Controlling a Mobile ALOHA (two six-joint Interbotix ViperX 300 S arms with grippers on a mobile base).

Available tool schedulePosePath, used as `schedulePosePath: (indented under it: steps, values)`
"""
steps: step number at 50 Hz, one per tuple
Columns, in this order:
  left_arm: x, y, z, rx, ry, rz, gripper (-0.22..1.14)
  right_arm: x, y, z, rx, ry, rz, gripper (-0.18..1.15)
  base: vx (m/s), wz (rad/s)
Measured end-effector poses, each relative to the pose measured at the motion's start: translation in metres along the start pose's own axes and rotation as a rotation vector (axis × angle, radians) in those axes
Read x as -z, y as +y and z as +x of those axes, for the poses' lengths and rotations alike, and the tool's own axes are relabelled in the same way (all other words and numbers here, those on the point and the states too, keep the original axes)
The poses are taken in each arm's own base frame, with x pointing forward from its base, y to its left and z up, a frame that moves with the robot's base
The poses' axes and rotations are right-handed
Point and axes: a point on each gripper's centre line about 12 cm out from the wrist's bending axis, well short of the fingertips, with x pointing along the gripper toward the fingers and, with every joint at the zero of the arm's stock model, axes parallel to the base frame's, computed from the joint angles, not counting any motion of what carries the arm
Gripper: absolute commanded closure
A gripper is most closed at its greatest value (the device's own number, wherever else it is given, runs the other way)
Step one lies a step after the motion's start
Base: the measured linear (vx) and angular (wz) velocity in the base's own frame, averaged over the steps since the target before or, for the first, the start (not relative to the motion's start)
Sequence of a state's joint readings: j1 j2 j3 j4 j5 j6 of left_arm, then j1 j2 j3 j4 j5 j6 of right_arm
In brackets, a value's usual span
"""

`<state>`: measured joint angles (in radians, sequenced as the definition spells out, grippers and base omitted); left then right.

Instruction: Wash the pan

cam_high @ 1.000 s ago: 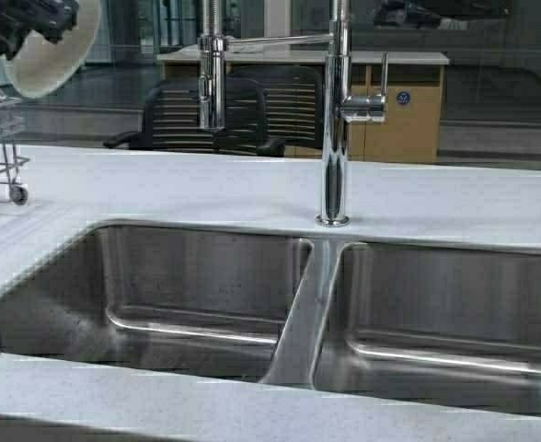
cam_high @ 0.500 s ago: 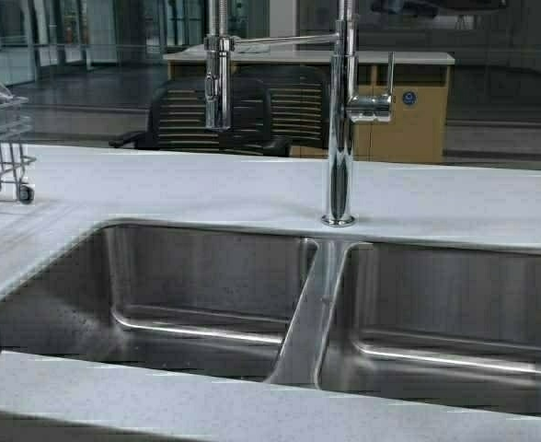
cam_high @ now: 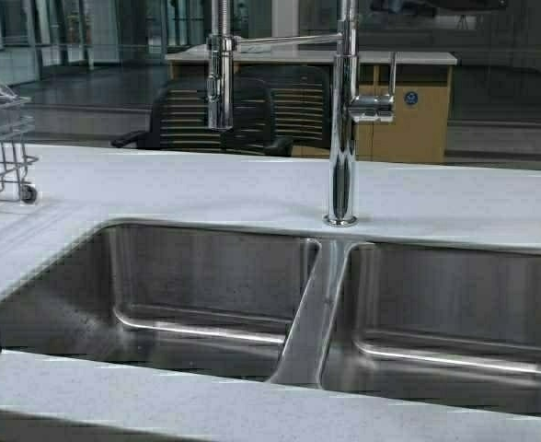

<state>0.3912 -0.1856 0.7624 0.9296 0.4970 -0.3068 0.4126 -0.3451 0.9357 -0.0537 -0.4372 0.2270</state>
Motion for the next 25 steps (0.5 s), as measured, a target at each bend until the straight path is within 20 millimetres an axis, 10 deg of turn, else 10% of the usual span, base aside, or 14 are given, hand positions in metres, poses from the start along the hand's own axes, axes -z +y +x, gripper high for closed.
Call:
schedulePosePath:
  steps: [25]
  values:
    - [-0.020,0.005,0.041,0.016,0.034,0.024,0.84,0.002,0.000,-0.001,0.001,0.005,0.000,0.90,0.00,0.00]
